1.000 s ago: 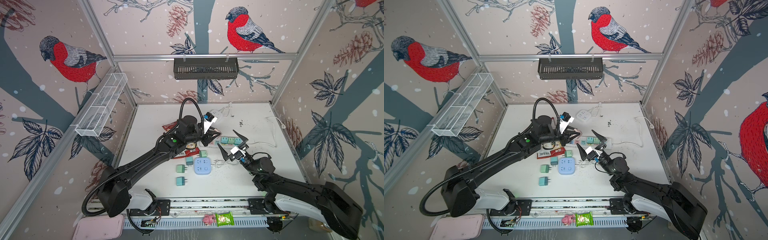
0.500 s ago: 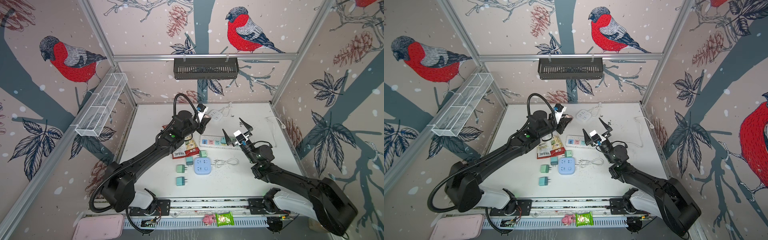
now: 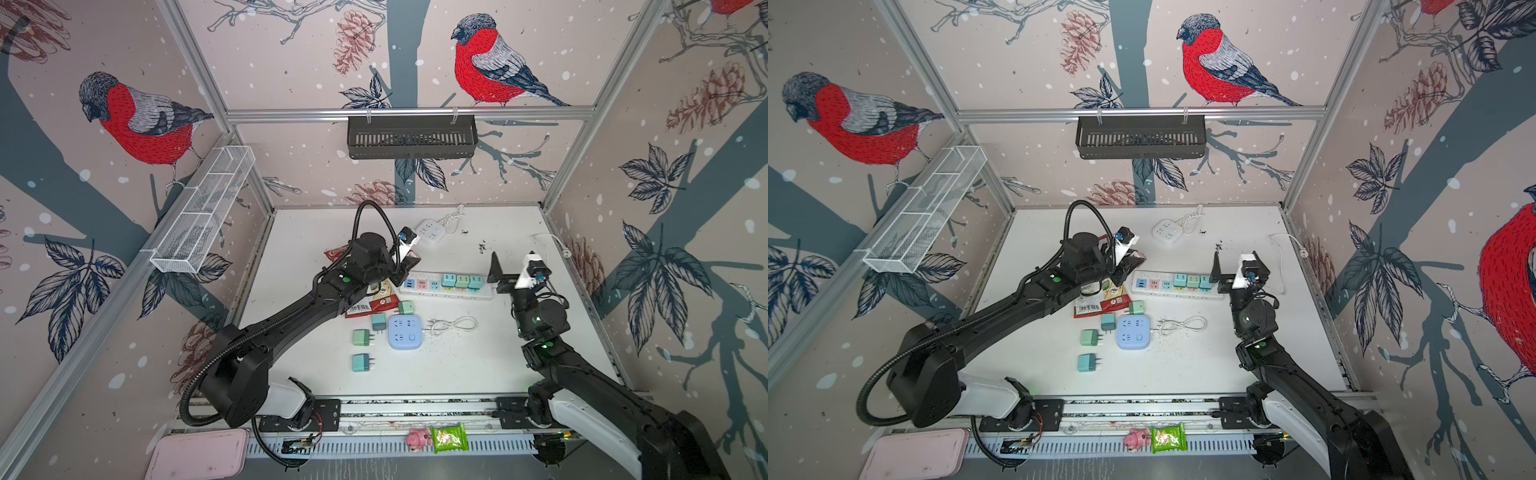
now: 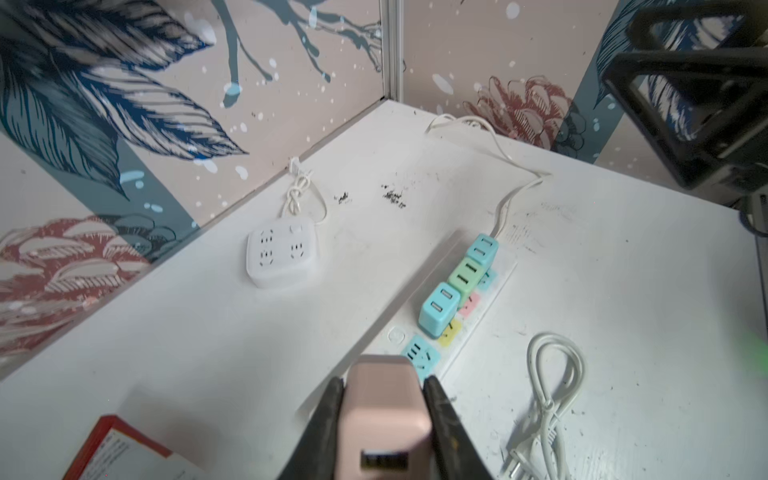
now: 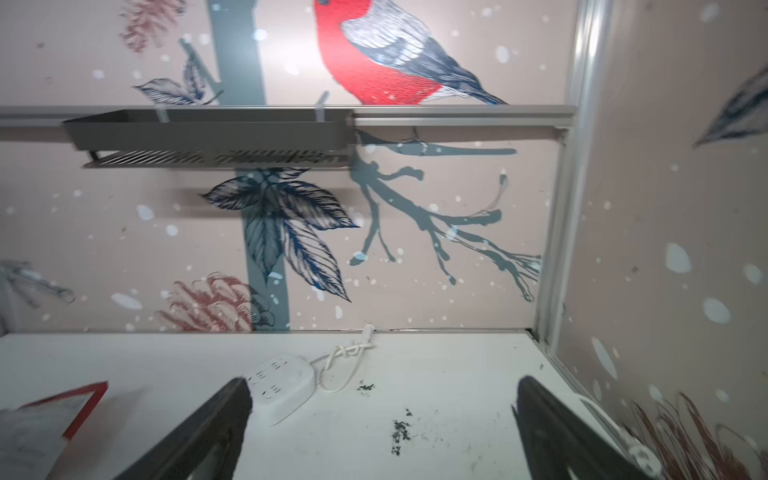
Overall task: Insert the plug
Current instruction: 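Carry the pink charger with the left gripper over the socket beside the teal charger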
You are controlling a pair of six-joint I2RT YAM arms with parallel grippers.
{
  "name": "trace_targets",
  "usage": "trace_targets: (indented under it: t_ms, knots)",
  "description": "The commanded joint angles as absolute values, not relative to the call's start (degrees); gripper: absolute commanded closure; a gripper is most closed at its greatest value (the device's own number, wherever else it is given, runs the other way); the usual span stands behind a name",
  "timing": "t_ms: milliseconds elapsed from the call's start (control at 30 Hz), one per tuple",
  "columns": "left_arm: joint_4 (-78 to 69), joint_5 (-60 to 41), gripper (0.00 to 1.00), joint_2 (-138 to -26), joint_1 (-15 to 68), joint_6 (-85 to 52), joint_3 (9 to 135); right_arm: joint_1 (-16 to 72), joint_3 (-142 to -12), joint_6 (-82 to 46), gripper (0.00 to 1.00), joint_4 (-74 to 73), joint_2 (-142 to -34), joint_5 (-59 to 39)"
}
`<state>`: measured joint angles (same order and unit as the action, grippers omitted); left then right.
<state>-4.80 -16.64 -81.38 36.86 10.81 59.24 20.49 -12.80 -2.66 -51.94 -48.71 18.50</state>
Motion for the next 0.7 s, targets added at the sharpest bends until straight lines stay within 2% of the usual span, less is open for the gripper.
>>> trace_targets:
  t_ms: [0, 133, 200, 367, 567, 667]
  knots:
    - [0.00, -19.15, 1.00, -84.18, 36.83, 16.14, 61.00, 17.58, -11.47, -13.67, 0.00, -45.82, -48.89, 17.57]
    - [0.02, -21.65, 1.00, -90.14, 36.76, 23.99, 65.52, 14.88, -12.47, -17.17, 0.00, -42.77, -50.81, 19.10]
    - [4.30, -22.21, 1.00, -94.34, 37.32, 28.39, 71.60, 13.94, -11.51, -19.31, 0.00, -43.44, -52.05, 20.38]
    - [12.93, -17.51, 1.00, -100.86, 41.20, 37.95, 81.03, 12.71, -10.13, -22.49, 0.00, -43.26, -53.56, 20.93]
    - [22.21, -11.77, 1.00, -105.81, 45.23, 39.97, 87.58, 12.77, -6.17, -23.43, 0.00, -41.41, -45.47, 18.79]
    - [21.73, -7.55, 1.00, -107.49, 45.27, 39.83, 86.22, 12.91, -3.92, -23.98, 0.00, -38.65, -39.14, 16.59]
